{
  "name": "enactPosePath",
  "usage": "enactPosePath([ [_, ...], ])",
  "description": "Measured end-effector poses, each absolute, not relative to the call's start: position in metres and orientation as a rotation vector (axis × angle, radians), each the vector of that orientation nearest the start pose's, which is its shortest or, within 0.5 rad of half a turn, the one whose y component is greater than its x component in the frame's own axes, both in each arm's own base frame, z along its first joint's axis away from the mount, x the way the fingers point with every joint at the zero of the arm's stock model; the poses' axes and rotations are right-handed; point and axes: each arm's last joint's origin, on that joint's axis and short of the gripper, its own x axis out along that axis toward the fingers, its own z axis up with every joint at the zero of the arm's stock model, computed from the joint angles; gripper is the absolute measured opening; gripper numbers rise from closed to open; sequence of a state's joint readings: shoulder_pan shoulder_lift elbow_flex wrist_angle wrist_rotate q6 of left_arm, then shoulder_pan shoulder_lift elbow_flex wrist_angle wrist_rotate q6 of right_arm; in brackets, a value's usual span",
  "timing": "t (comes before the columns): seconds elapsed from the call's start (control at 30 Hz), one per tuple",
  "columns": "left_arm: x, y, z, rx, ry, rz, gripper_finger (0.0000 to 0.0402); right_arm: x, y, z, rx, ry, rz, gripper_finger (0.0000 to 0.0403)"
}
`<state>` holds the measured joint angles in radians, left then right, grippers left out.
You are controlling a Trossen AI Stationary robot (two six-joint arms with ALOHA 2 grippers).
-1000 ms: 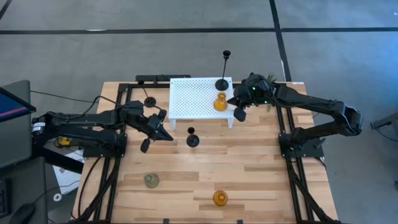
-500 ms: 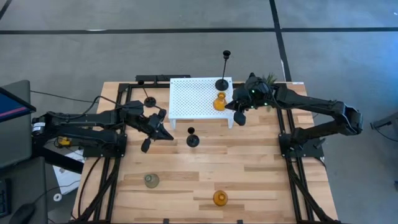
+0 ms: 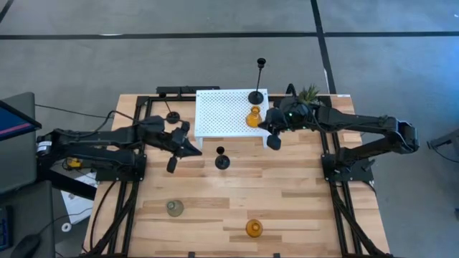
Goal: Pick & Place candle stick holders
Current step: Put the top black candle holder on the shelf
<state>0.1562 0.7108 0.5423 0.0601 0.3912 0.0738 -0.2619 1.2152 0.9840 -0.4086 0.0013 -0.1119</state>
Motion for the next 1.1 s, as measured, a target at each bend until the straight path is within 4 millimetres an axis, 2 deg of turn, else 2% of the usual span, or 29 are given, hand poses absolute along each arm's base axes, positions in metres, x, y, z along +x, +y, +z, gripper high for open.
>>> enactPosePath([
  [0.2, 0.145, 0.012, 0.293, 0.079, 0.045, -0.225, 0.0004, 0.249, -0.062, 0.293, -0.027, 0.679, -0.201, 0.0],
  [0.43, 0.103, 0.009, 0.296, 0.063, 0.035, -0.102, 0.0004, 0.25, -0.053, 0.293, -0.044, 0.686, -0.18, 0.0],
  [0.53, 0.091, 0.008, 0.298, 0.063, 0.009, -0.077, 0.0004, 0.25, -0.05, 0.291, -0.058, 0.709, -0.22, 0.0],
  [0.6, 0.084, 0.009, 0.298, 0.063, -0.001, 0.008, 0.0004, 0.248, -0.048, 0.29, -0.056, 0.735, -0.252, 0.0],
  [0.83, 0.075, 0.019, 0.291, -0.01, 0.054, 0.39, 0.0004, 0.247, -0.044, 0.287, -0.062, 0.766, -0.281, 0.0],
  [1.1, 0.078, 0.022, 0.275, -0.089, 0.215, 0.52, 0.0004, 0.241, -0.043, 0.284, -0.053, 0.829, -0.284, 0.0],
])
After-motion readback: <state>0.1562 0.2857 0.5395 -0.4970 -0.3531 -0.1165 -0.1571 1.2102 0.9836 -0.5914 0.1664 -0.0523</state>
